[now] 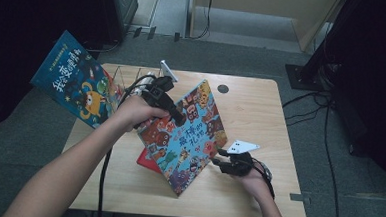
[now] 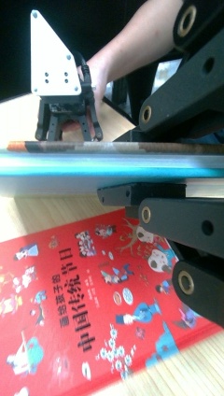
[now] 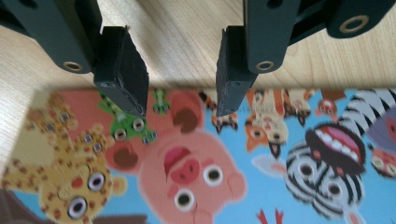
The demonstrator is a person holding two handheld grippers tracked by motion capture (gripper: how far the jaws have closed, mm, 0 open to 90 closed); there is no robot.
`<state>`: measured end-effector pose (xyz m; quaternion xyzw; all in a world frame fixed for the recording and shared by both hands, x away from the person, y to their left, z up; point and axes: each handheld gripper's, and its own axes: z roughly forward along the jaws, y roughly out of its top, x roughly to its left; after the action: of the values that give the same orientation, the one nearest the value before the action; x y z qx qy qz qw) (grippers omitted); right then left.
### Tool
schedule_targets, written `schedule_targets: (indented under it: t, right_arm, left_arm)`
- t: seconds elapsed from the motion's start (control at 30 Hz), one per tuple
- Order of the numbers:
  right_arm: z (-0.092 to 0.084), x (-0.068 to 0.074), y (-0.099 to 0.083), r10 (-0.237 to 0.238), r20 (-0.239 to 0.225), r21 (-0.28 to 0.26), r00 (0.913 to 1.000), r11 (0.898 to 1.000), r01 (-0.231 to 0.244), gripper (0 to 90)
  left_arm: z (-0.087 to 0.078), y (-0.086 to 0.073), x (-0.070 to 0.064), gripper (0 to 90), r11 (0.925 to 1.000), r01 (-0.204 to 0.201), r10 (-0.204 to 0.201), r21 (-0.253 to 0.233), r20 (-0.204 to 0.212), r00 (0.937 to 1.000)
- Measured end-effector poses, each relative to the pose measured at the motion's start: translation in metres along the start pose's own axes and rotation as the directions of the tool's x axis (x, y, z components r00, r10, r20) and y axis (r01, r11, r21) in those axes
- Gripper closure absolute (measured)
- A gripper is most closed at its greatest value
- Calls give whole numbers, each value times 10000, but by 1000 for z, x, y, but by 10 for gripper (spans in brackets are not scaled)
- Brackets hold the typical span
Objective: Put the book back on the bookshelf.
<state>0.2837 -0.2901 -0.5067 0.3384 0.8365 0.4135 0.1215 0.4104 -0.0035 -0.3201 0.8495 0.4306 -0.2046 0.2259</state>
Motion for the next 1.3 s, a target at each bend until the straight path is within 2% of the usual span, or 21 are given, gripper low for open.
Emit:
schedule_targets:
  t: [0.1, 0.17, 0.27, 0.4, 0.5, 0.67, 0.8, 0.87, 0.97, 1.03, 1.07, 1.3]
  right_arm:
    - [-1, 0, 1, 17, -10, -71, 10000, 10000, -17, 543]
    - [-2, 0, 2, 3, -35, -154, 10000, 9999, -4, 543]
    - [-2, 0, 3, -12, -24, -204, 10000, 9998, 12, 543]
    - [2, 0, 5, -58, -13, -349, 10000, 9994, 58, 529]
    - [7, 1, 8, 177, -32, -447, 9998, 9988, -179, 506]
    - [16, 3, 16, 242, 19, -383, 9997, 9990, -242, 495]
    - [23, 5, 21, 174, -31, -339, 9998, 9993, -175, 494]
    - [26, 6, 23, 137, -39, -439, 9999, 9989, -139, 493]
    - [31, 6, 26, 264, -87, -584, 9996, 9979, -269, 489]
    - [33, 6, 28, 384, -170, -610, 9991, 9974, -393, 487]
    - [35, 5, 31, 362, -185, -446, 9992, 9983, -370, 478]
    - [48, 6, 36, 78, -322, -324, 9995, 9994, -88, 477]
  left_arm:
    - [-12, 4, -13, 817, 9989, -459, 463, 94, -517, 9976]
    - [-21, 5, -19, 817, 9984, -565, 571, 98, -784, 9953]
    - [-34, 0, -20, 817, 9988, -488, 488, 23, -937, 9944]
    - [-50, -12, -16, 818, 9991, -380, 362, -183, -944, 9949]
    - [-58, -20, -12, 818, 9990, -345, 313, -293, -1037, 9941]
    - [-74, -39, 0, 817, 9982, -4, -63, -604, -1119, 9937]
    - [-87, -55, 9, 817, 9954, 329, -417, -900, -981, 9943]
    - [-96, -68, 13, 817, 9937, 458, -559, -1021, -982, 9936]
    - [-99, -73, 16, 817, 9924, 570, -673, -1095, -929, 9934]
    - [-105, -82, 21, 817, 9894, 799, -909, -1209, -881, 9920]
    - [-106, -85, 22, 817, 9890, 841, -951, -1214, -880, 9916]
    - [-122, -113, 34, 816, 9784, 1297, -1465, -1609, -977, 9844]
